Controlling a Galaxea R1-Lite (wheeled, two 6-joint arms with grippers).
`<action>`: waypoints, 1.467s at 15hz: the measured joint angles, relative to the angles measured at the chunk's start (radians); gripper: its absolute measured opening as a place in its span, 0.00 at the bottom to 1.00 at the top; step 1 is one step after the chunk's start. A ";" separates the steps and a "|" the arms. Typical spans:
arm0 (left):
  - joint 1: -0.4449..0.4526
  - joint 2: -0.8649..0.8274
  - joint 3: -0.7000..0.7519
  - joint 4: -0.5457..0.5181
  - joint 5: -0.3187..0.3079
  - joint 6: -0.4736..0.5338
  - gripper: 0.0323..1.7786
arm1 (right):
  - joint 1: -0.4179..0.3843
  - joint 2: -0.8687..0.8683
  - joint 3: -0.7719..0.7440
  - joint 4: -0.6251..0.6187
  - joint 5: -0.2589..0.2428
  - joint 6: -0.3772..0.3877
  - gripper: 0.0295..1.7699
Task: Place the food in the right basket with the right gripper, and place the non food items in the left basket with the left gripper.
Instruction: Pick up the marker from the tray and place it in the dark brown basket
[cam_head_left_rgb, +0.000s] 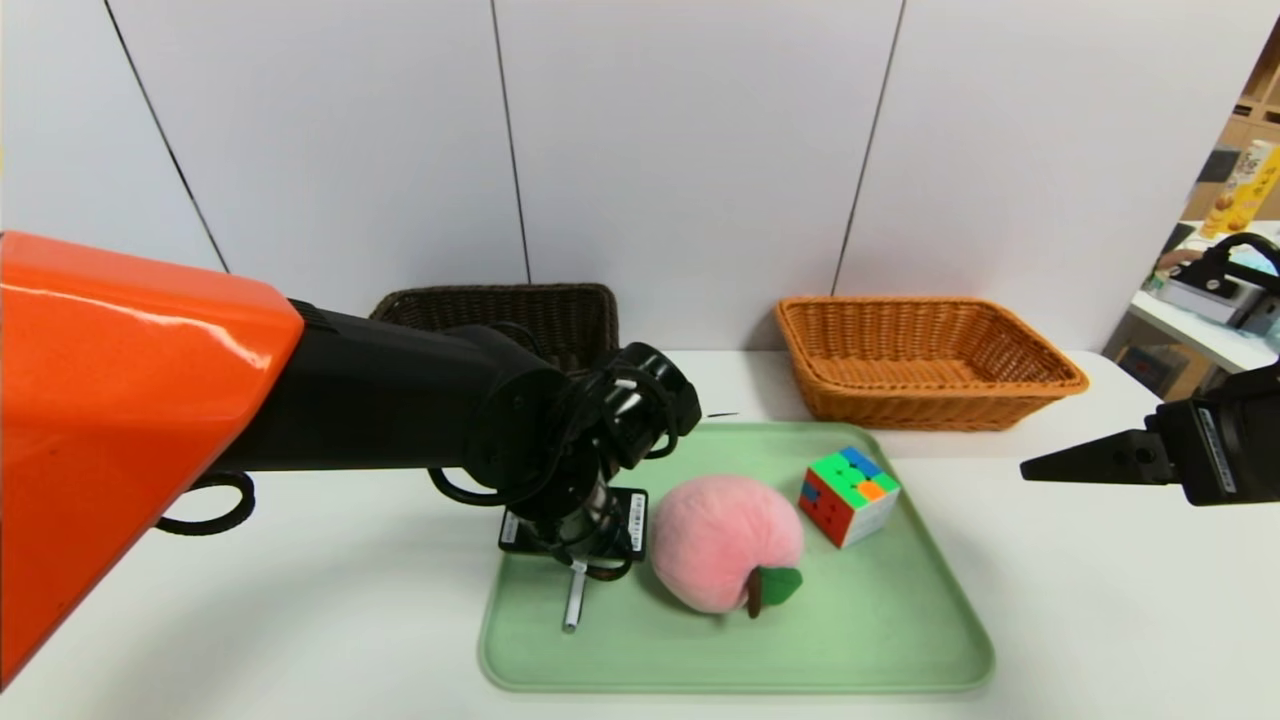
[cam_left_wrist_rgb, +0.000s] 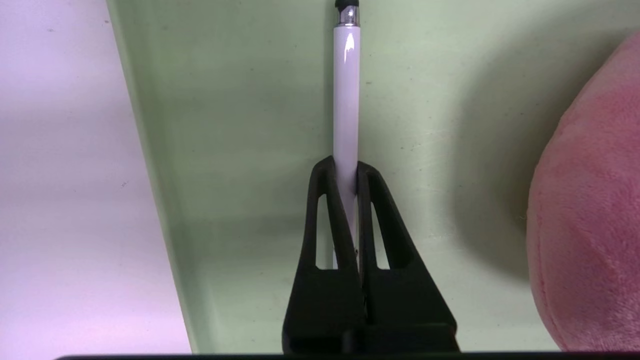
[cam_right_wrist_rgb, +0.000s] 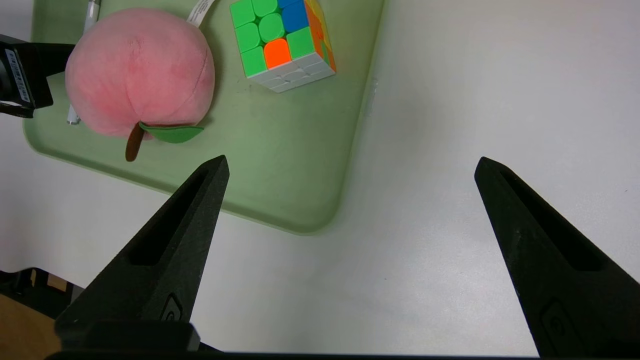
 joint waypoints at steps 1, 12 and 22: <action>0.000 -0.002 0.000 0.000 0.003 0.000 0.02 | 0.000 0.000 0.000 0.000 0.000 0.000 0.96; 0.000 -0.095 -0.003 0.007 0.054 0.010 0.02 | -0.012 -0.010 0.002 0.003 0.000 -0.001 0.96; 0.044 -0.237 -0.082 0.003 0.081 0.096 0.02 | -0.012 -0.020 0.002 0.003 0.000 -0.001 0.96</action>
